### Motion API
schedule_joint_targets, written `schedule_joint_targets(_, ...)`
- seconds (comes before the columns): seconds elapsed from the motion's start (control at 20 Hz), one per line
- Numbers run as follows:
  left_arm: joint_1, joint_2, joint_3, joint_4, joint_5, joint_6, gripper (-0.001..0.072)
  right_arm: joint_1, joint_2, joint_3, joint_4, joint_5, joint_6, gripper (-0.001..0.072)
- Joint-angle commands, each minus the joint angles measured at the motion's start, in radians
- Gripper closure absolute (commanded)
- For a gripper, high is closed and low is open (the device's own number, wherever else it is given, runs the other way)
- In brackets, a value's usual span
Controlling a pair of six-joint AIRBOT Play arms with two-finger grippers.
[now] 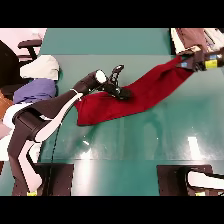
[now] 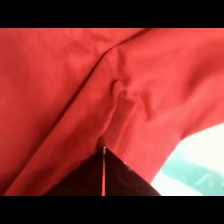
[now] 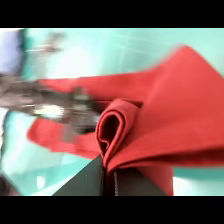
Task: Fold the shirts.
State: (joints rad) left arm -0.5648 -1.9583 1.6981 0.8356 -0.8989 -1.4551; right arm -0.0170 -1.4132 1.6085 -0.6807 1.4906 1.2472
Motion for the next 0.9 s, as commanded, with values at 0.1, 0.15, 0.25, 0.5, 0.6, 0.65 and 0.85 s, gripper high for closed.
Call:
schedule_joint_targets(0.1, -0.012, -0.026, 0.014, 0.015, 0.037, -0.042, 0.0684, 0.231, 0.016, 0.093, 0.009, -0.037, 0.056, 0.0697)
schedule_joint_targets(0.15, -0.012, -0.026, 0.014, 0.025, 0.042, -0.042, 0.0684, 0.256, 0.016, 0.098, 0.009, -0.047, 0.058, 0.0697)
schedule_joint_targets(0.25, 0.003, -0.019, 0.014, 0.024, 0.027, -0.041, 0.0684, 0.298, 0.016, 0.1, 0.009, -0.069, 0.058, 0.0698)
schedule_joint_targets(0.5, 0.19, 0.151, 0.022, 0.153, -0.113, -0.037, 0.0684, 0.401, 0.005, 0.1, 0.01, -0.137, 0.058, 0.0697)
schedule_joint_targets(0.6, 0.291, 0.27, 0.022, 0.233, -0.162, -0.027, 0.0683, 0.491, -0.035, 0.1, 0.01, -0.172, 0.051, 0.0697)
schedule_joint_targets(0.65, 0.343, 0.331, 0.022, 0.266, -0.183, -0.025, 0.0683, 0.546, -0.066, 0.1, 0.01, -0.2, 0.039, 0.0697)
schedule_joint_targets(0.85, 0.5, 0.523, 0.022, 0.347, -0.238, -0.01, 0.0683, 0.778, -0.243, 0.143, 0.032, -0.343, -0.049, 0.0599)
